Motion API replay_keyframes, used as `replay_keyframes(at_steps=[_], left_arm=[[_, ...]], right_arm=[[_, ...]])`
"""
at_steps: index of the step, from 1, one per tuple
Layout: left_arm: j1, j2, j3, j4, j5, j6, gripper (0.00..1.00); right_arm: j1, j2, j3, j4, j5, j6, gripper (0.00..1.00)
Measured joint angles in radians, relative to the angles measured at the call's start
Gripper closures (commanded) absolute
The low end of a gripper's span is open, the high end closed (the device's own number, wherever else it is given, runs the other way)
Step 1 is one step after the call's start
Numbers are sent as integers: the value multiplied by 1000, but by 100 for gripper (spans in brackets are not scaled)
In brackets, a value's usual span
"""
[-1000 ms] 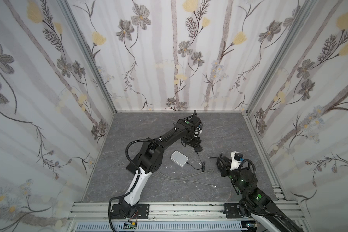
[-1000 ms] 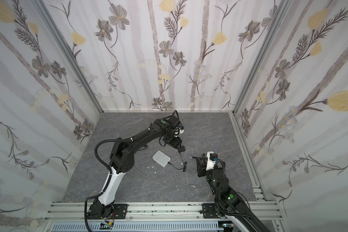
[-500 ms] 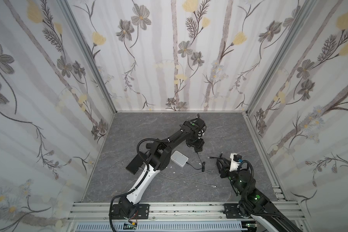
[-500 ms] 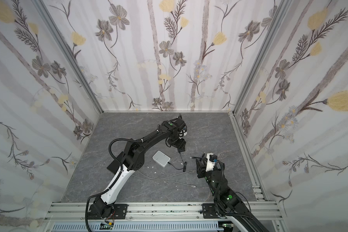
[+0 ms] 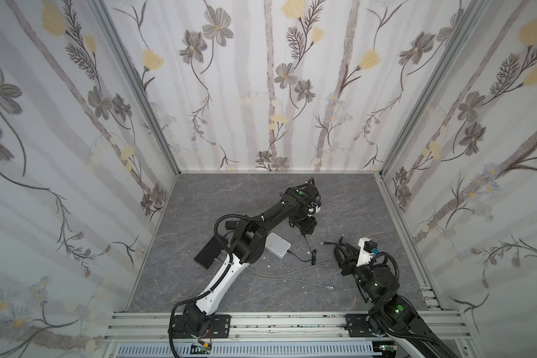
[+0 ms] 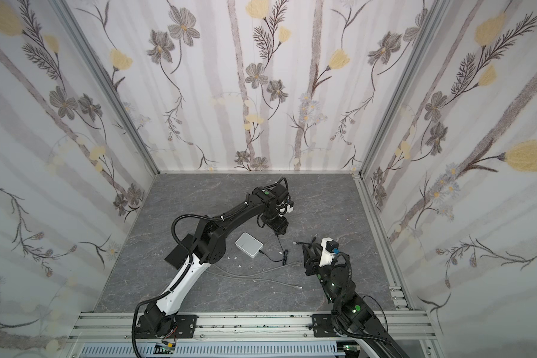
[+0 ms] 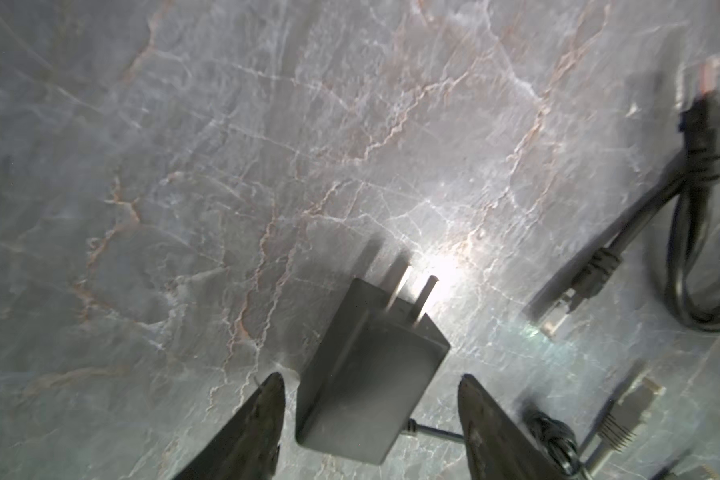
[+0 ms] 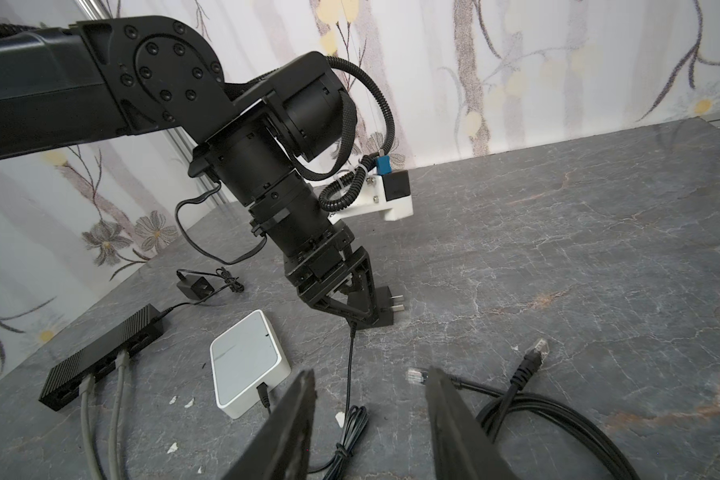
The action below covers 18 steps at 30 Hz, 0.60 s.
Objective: Insert the plug into the switch port
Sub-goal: 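Lower the left gripper and grasp the black power adapter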
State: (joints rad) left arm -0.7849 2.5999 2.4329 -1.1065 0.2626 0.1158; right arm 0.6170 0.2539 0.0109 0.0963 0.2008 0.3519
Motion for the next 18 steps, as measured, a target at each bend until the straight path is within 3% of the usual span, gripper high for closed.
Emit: replay_keyframes(at_steps=[8,13,18], left_arm=[[0,22,22,-21,-19,23,64],[4,22,25,-11,-26,20,70],[59,22,32,-1,-84,-24,70]], right_arm=[[0,-94,-5,4,-37,-21,56],[0,-79,-5,5,-42,-22,56],[0,-73,-5,5,-49,-24,56]])
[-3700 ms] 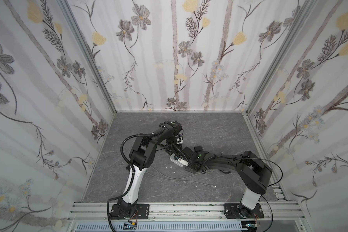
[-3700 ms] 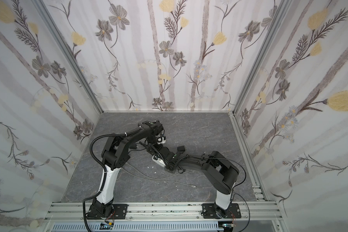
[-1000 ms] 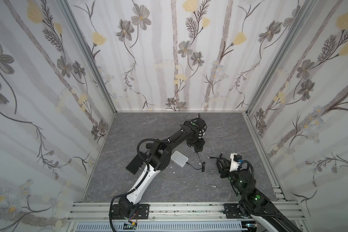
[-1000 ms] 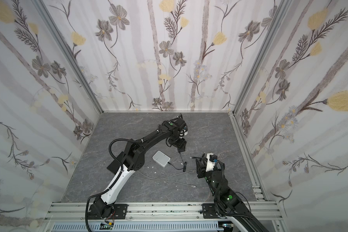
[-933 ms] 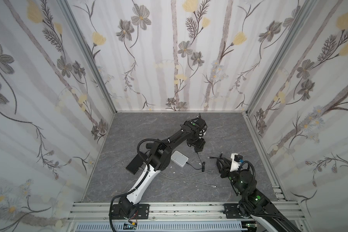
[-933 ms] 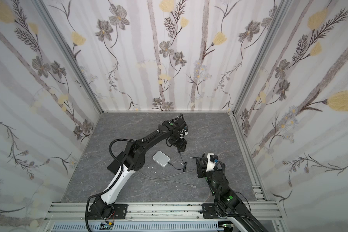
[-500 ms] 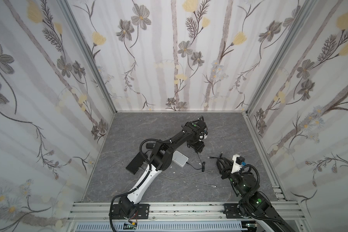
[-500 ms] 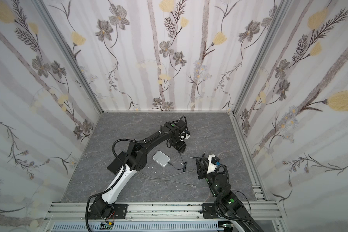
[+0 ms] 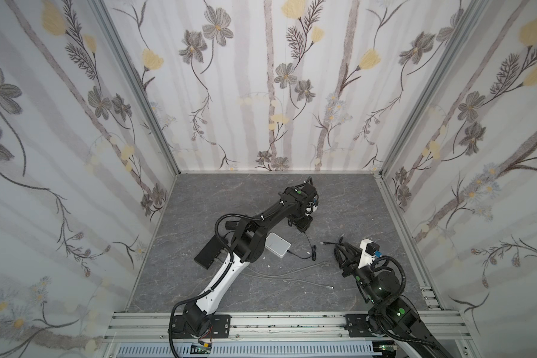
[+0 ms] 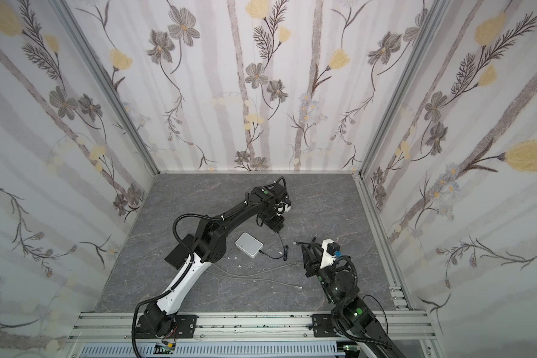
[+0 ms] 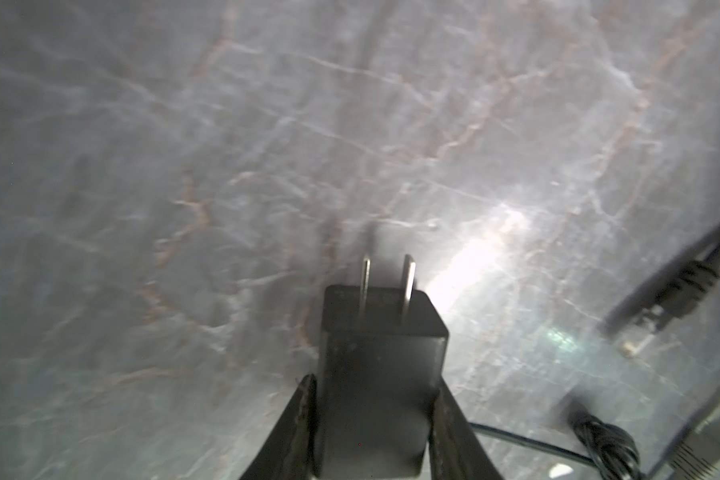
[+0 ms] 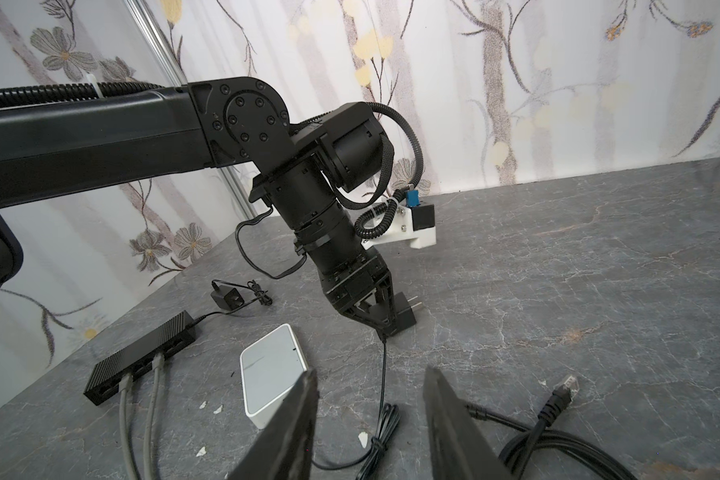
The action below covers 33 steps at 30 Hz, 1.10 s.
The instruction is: Insert the plug into the switch port
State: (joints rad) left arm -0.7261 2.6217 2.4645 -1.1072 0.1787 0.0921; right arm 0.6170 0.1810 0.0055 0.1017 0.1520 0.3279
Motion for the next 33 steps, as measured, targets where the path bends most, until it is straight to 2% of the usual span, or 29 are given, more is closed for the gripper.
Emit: replay_keyframes(at_steps=[6,12,23,33], left_arm=[[144,0,-16,37,-26,-104,67],[242,-7,-38,87,-37,-175,65],[375,-41,-105,131,-76,-223,64],[433,-115,-236,171,-108,-231,63]], right_arm=[[0,5,0,0,0,0,56],[0,9,0,1,-8,0,57],[0,8,0,1,-11,0,57],[1,9,0,2,-11,0,57]])
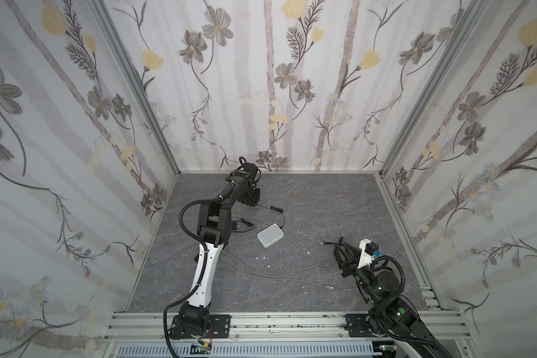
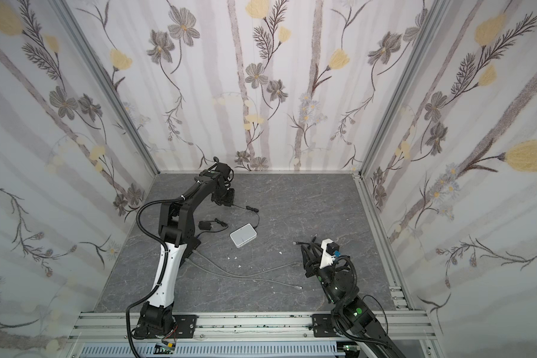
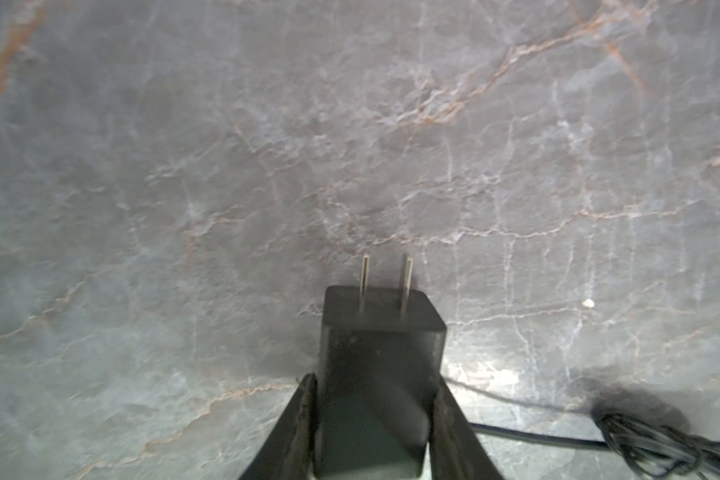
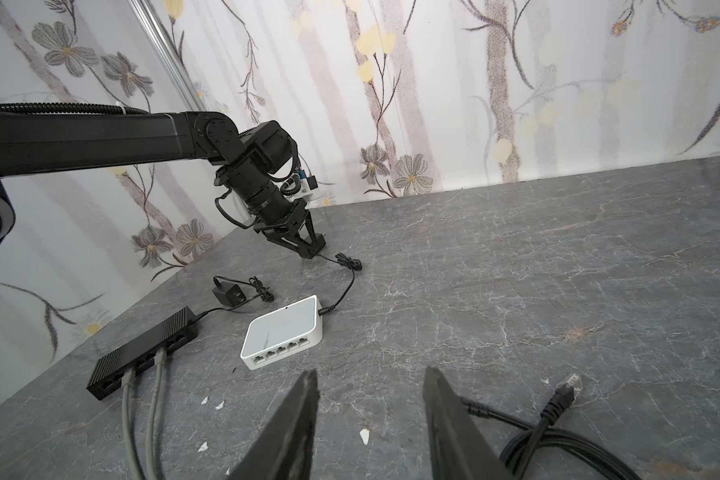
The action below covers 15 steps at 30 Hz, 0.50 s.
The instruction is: Insert the plug into the switch port
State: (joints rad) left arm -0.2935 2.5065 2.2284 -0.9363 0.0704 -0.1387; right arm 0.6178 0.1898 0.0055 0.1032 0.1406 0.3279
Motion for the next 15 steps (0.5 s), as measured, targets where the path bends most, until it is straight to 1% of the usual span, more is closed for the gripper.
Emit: replay_keyframes(at_steps=[2,3,4,6,7,8,11,14,15], left_arm=[[3,-8,-11,1,-5,0,63],[5,-10,-13,3,-9,-1,59],[5,-11,-14,1,-11,0,51],[6,-17,-21,0,-11,0,25],[5,-23,-32,-2,-8,0,7],[2,-31,-46,-5,-5,-1,0],[-24,-81,-93,1,16,-11,0],[-82,-196,-174,39,46,-3,0],[-105,-255,-217,59,58,-4,1]], right_arm=[[0,1,0,0,0,0,57],[0,2,0,0,0,0,57],[0,2,0,0,0,0,57],[0,2,0,1,0,0,57],[0,2,0,1,0,0,57],[0,5,0,2,0,0,57],[0,11,0,2,0,0,56],[0,13,0,3,0,0,56],[0,13,0,4,0,0,56]])
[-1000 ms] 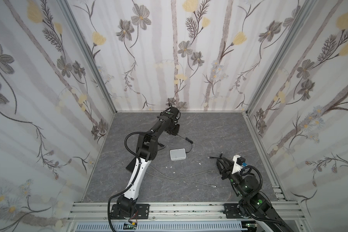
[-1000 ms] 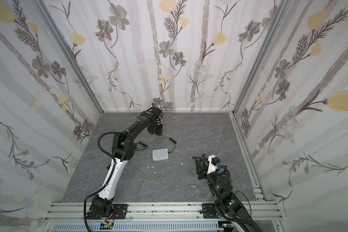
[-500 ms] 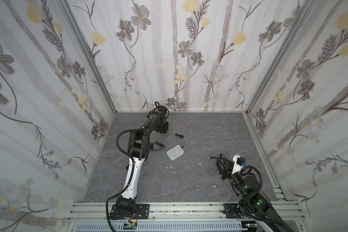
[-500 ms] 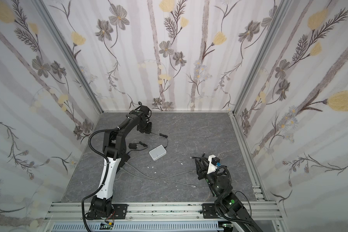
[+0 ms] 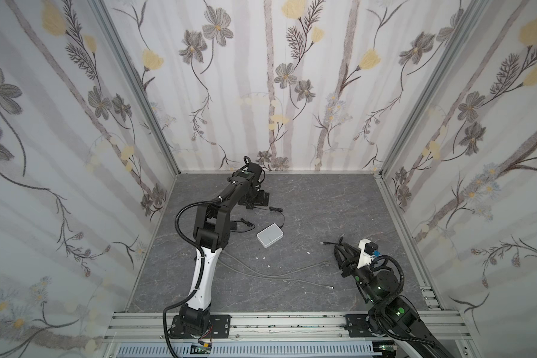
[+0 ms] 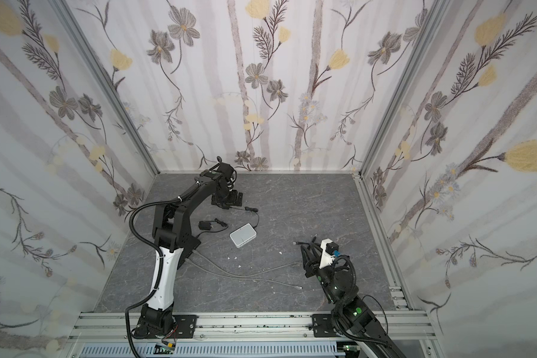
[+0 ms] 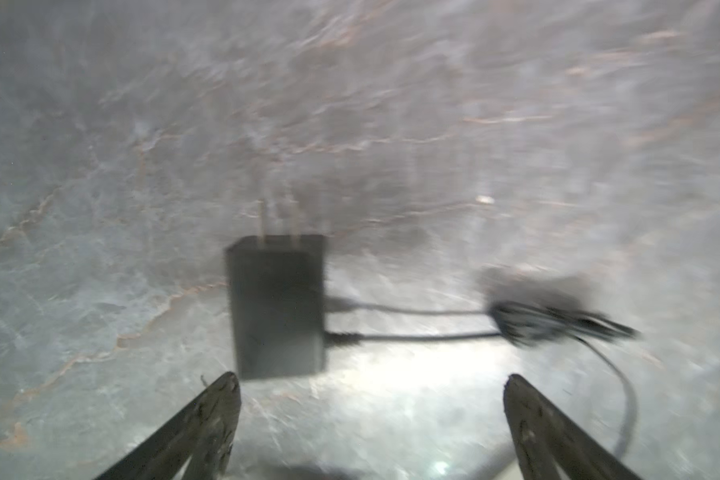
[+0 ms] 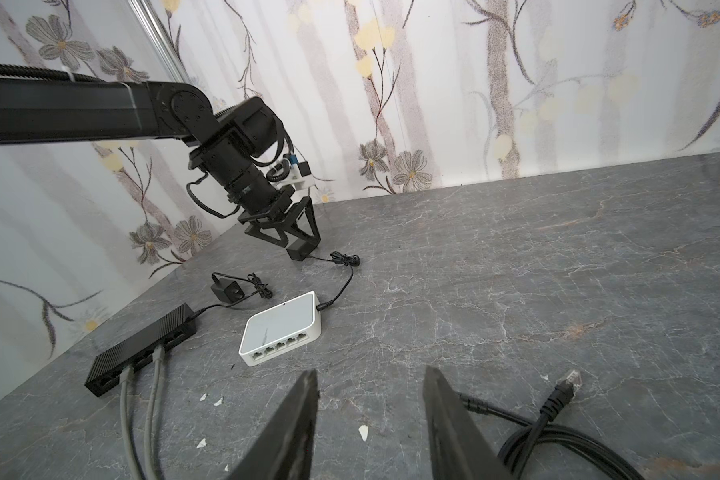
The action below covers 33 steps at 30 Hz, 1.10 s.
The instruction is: Insert the plug into the switch port
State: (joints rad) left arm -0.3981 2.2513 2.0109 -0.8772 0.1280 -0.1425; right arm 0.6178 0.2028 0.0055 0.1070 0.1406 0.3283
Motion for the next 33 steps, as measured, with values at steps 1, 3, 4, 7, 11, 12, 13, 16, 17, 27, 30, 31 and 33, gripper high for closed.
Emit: replay_keyframes(at_steps=[1,3,4,7,11,12,13,16,17,27,30,31,33], left_arm=[[-24,-58,-49,26,9,0,3],[-64,-145,-135,72,23,-4,11],[-80,-175,-180,95,21,-5,21],[-101,-203,-277,113,-6,-6,71],[-105,-204,-345,114,-54,7,96],[-105,-204,-355,114,-66,15,96],[-107,-203,-365,115,-81,15,94],[-115,-195,-387,116,-108,16,92],[-118,-189,-389,115,-114,22,92],[-180,-172,-446,113,-130,56,64],[-188,-219,-509,121,-127,47,54],[-190,-239,-532,129,-126,39,54],[-194,-272,-571,149,-116,38,54]], right_arm=[[0,0,0,0,0,0,57],[0,0,0,0,0,0,57],[0,0,0,0,0,0,57],[0,-2,0,0,0,0,57],[2,-5,0,0,0,0,57],[2,-5,0,0,0,0,57],[2,-5,0,0,0,0,57],[2,-5,0,0,-1,0,57],[2,-5,0,0,-2,0,57],[2,-1,0,0,-3,0,56],[2,0,0,1,-3,0,56],[2,1,0,1,-3,0,56],[2,5,0,2,-3,0,56]])
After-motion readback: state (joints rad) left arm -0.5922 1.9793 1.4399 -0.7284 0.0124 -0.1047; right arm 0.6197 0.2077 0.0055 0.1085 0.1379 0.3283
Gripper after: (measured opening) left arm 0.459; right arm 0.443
